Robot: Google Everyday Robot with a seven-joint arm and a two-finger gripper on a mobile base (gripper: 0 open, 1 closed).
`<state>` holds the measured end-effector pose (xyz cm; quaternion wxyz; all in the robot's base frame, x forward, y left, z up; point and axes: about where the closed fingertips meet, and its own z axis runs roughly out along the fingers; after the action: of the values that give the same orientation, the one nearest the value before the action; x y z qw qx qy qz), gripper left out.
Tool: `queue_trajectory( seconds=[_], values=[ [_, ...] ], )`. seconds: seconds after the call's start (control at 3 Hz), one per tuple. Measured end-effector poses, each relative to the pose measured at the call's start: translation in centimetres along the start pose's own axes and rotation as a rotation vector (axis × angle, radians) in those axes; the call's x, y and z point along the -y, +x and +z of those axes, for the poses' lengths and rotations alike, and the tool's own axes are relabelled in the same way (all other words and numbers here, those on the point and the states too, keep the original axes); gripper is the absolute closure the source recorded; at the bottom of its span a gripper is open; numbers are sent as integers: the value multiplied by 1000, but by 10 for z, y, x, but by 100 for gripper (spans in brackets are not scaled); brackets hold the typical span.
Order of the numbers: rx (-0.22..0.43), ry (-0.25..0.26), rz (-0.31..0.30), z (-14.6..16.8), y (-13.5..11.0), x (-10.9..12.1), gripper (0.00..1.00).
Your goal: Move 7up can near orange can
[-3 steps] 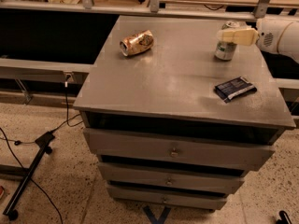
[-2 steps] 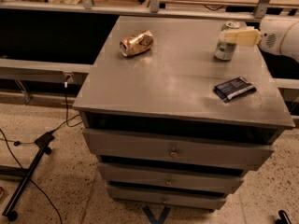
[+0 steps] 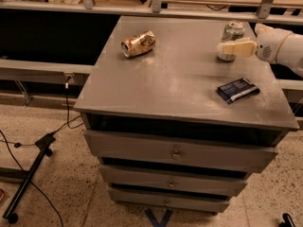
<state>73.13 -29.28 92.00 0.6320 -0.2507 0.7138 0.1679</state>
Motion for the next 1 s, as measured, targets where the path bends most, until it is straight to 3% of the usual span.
queue_trajectory(
  seconds=[0.67, 1.0],
  values=[
    [26, -42, -104, 18, 14, -4, 0],
    [22, -34, -112, 28, 10, -7, 0]
  ],
)
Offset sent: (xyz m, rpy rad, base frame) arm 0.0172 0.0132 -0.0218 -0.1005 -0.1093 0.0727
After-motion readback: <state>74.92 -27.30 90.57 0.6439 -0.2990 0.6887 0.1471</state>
